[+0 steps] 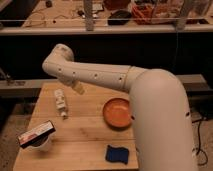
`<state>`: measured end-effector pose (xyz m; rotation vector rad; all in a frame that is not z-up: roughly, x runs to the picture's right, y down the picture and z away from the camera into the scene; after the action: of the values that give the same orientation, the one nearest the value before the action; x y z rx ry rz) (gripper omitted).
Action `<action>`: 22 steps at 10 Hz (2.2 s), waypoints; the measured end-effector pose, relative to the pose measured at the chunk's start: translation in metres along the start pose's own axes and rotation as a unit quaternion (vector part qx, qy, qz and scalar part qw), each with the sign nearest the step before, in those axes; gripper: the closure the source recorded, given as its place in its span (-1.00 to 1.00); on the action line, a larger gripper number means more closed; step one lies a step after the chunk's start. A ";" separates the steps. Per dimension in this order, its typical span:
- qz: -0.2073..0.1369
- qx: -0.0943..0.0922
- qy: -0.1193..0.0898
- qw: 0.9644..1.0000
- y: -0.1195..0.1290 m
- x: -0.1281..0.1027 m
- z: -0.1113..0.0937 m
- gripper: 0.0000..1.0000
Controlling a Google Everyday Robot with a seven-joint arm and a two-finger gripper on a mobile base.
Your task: Place the bottle in the ceramic bowl
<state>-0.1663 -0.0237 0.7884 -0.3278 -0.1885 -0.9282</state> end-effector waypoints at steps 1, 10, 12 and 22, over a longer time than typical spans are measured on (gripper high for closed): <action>-0.005 0.003 -0.001 1.000 -0.008 -0.003 0.001 -0.60; -0.033 0.014 -0.018 0.999 -0.037 -0.013 0.029 -0.60; -0.038 0.018 -0.023 0.999 -0.043 -0.015 0.032 -0.60; -0.058 0.028 -0.049 0.997 -0.059 -0.021 0.067 -0.60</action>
<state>-0.2270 -0.0169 0.8560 -0.3129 -0.3248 -1.0195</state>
